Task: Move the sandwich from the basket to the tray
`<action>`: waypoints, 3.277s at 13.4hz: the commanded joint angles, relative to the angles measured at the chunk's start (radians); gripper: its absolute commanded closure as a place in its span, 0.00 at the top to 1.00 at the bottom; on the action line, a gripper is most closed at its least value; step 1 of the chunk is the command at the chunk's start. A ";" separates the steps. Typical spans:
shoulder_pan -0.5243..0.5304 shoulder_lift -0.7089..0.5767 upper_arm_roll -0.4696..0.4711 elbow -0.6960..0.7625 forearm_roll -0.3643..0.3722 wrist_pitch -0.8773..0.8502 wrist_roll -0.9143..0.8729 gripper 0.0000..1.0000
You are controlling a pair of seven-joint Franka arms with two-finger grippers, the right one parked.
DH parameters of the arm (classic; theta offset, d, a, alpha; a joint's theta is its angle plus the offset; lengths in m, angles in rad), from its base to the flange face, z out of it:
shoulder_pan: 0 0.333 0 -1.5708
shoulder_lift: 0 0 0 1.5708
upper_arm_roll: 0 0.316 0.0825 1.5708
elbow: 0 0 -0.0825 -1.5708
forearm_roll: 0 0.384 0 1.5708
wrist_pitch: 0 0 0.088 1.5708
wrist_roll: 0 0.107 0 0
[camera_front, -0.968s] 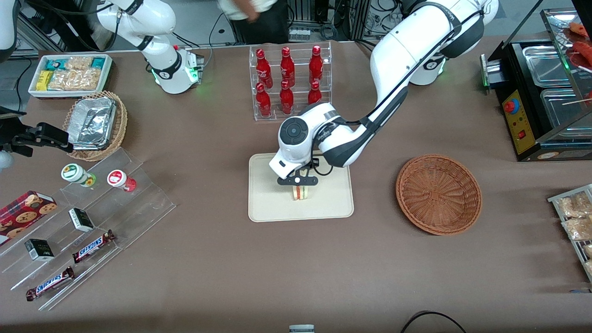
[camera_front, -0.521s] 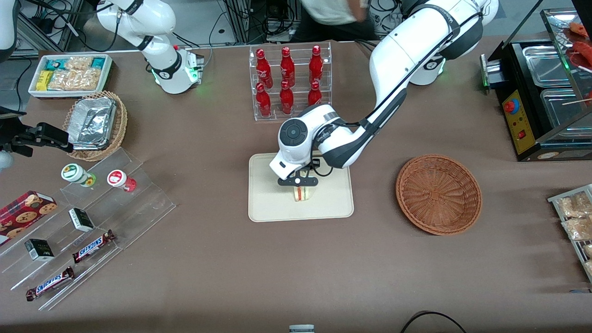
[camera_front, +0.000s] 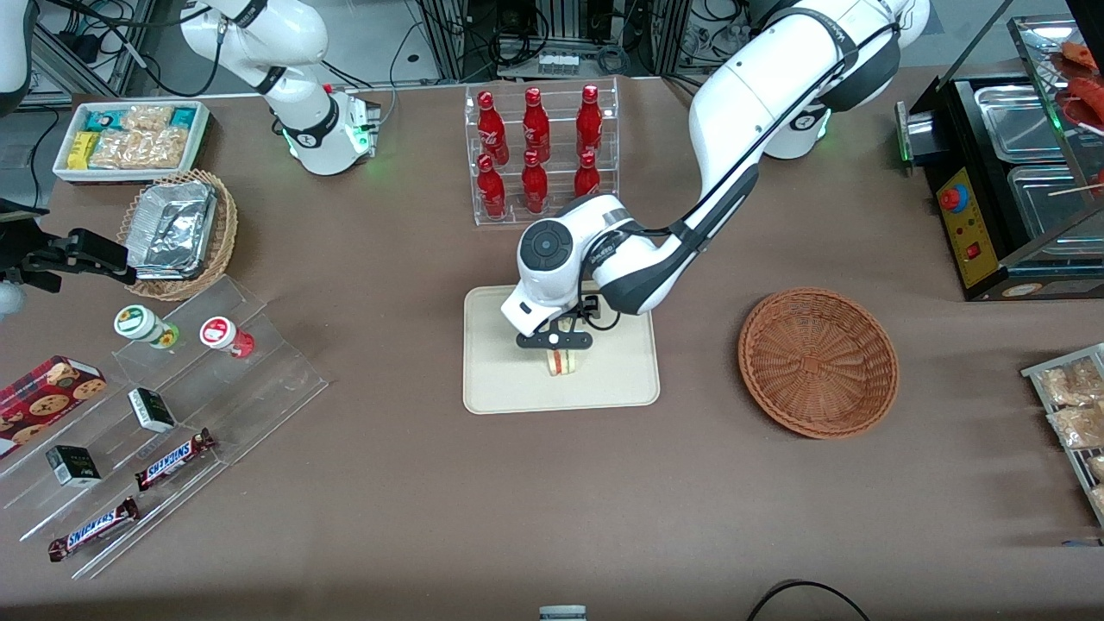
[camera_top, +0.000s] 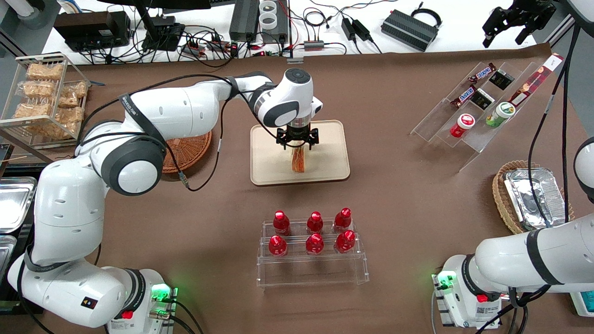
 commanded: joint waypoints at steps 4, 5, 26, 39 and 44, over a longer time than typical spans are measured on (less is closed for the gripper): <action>-0.016 -0.061 -0.011 0.142 -0.013 -0.212 -0.016 1.00; -0.013 -0.075 -0.012 0.165 -0.039 -0.252 -0.013 1.00; -0.001 -0.422 0.543 0.107 -0.418 -0.473 0.596 1.00; 0.301 -0.679 0.500 -0.094 -0.435 -0.534 0.824 1.00; 0.458 -0.728 0.407 -0.098 -0.426 -0.605 0.904 1.00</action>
